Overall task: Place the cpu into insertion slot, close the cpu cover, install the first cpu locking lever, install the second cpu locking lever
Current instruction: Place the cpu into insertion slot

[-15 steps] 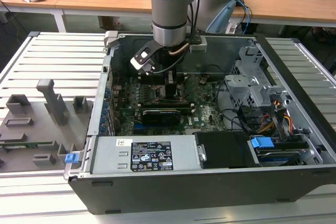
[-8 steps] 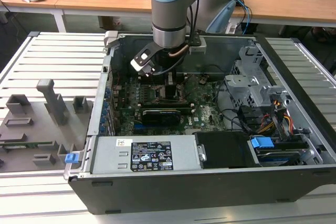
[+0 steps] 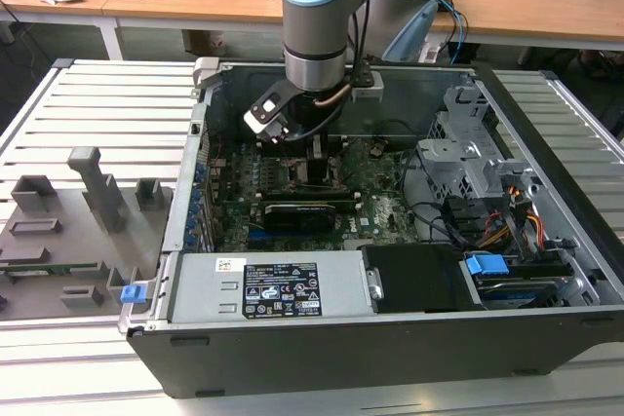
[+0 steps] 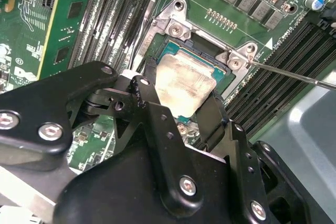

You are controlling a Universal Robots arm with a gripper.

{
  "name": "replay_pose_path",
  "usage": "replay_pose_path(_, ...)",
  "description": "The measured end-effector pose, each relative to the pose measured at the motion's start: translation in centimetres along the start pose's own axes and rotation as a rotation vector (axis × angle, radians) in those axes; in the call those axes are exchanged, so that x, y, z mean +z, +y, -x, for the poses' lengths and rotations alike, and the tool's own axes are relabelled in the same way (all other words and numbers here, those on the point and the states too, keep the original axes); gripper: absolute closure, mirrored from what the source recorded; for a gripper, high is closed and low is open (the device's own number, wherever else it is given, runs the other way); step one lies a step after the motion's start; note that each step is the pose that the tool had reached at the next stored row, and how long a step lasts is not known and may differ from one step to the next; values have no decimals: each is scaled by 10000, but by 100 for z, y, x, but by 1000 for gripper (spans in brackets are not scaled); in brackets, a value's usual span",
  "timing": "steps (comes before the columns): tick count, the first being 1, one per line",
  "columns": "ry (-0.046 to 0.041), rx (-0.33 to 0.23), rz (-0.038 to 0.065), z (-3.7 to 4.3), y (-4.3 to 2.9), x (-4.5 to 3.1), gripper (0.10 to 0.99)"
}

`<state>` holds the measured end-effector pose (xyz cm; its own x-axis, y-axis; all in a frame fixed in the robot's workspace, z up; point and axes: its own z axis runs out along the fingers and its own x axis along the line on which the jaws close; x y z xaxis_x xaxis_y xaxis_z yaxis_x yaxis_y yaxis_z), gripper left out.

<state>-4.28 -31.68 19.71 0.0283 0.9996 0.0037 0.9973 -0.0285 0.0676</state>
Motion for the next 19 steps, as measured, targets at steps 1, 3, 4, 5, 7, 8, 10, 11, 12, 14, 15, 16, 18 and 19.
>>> replay_pose_path(1, 2, 1, -3, 0, -1, 3, 545)
replay_pose_path(3, 5, 1, -3, -1, 0, 5, 545)
replay_pose_path(4, 5, 1, -3, -1, 0, 5, 545)
replay_pose_path(5, 10, 2, -5, -1, -1, 6, 533)
replay_pose_path(7, 11, 2, -2, -2, 0, 8, 471)
replay_pose_path(8, 8, 1, -4, -2, 0, 7, 471)
replay_pose_path(10, 6, 2, -7, -1, 0, 6, 471)
replay_pose_path(11, 3, 2, -9, 0, -1, 1, 471)
replay_pose_path(12, 4, 1, -8, 0, 0, -8, 471)
replay_pose_path(14, 4, 1, -9, -1, 3, -45, 471)
replay_pose_path(15, 3, 1, -12, -1, 5, -70, 471)
replay_pose_path(16, 1, 1, -16, -1, 6, -93, 471)
replay_pose_path(18, -6, 0, -25, -1, 10, -136, 471)
replay_pose_path(19, -12, 1, -29, -2, 12, -154, 486)
